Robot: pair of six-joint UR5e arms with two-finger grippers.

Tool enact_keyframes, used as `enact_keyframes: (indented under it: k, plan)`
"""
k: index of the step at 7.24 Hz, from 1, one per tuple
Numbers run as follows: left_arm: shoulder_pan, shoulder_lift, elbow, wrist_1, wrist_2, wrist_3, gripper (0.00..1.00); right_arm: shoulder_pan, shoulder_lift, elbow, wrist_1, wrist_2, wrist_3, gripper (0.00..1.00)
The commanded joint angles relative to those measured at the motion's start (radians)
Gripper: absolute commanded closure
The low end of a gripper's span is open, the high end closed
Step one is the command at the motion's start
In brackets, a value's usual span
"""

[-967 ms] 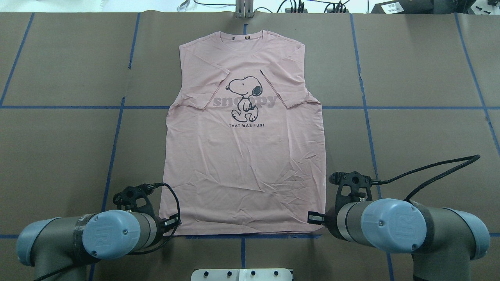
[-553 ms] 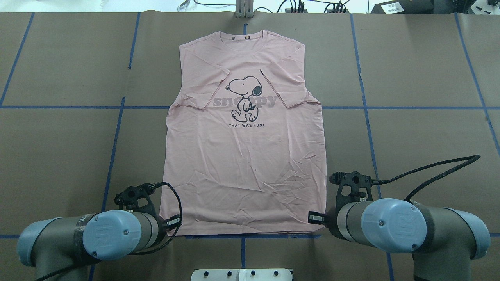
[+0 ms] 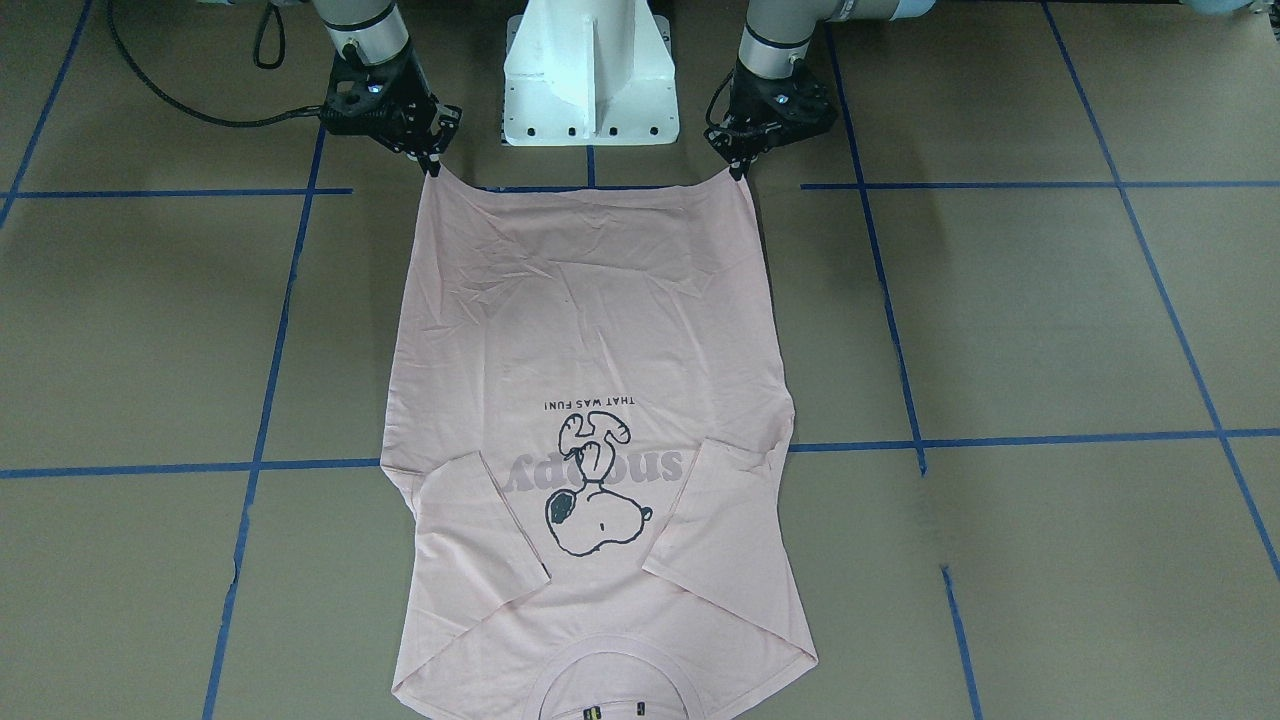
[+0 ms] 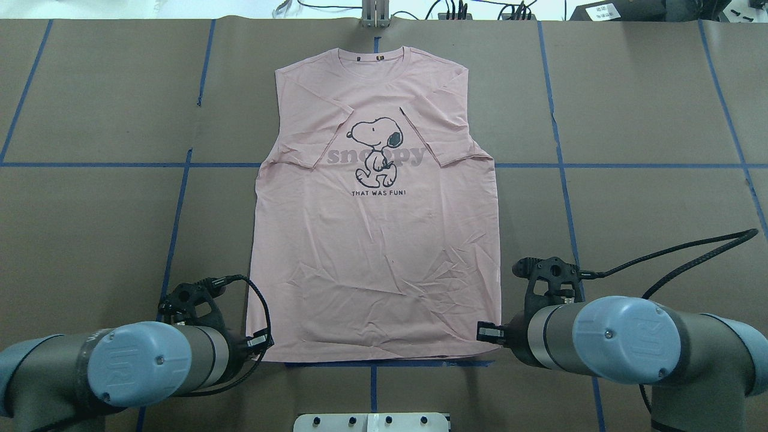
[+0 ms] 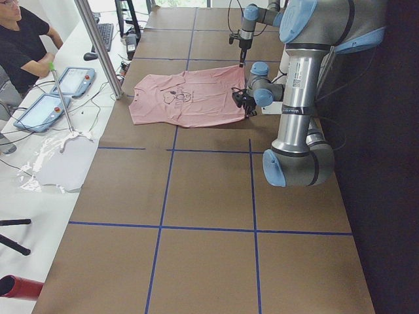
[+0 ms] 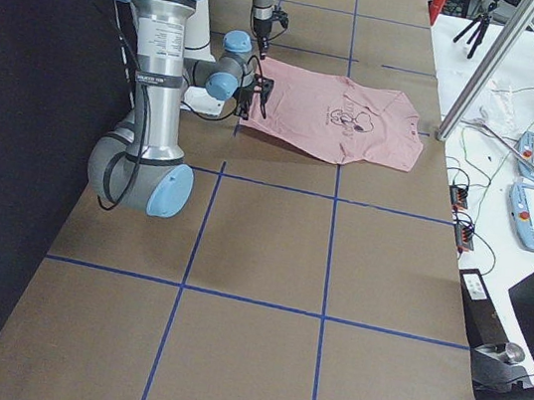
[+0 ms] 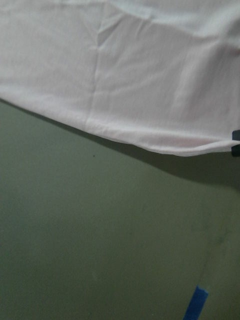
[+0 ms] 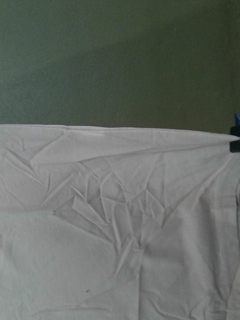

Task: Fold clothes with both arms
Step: 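Grasp both hem corners nearest the robot with both grippers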

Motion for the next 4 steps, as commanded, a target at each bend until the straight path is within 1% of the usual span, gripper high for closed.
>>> enact_keyframes:
  k: [1,2,3,4]
  plan:
    - [0.036,0.008,-0.140,0.102,-0.002,0.024,1.00,0.008,-0.042,0.078,-0.004,0.077,0.000,1.00]
    - [0.069,0.006,-0.212,0.128,-0.002,0.011,1.00,0.004,-0.071,0.139,-0.013,0.111,0.003,1.00]
    - [0.117,0.006,-0.340,0.216,-0.002,0.020,1.00,-0.004,-0.135,0.238,-0.014,0.181,0.008,1.00]
    - [0.152,-0.003,-0.422,0.327,-0.012,0.022,1.00,-0.028,-0.177,0.301,-0.014,0.203,0.013,1.00]
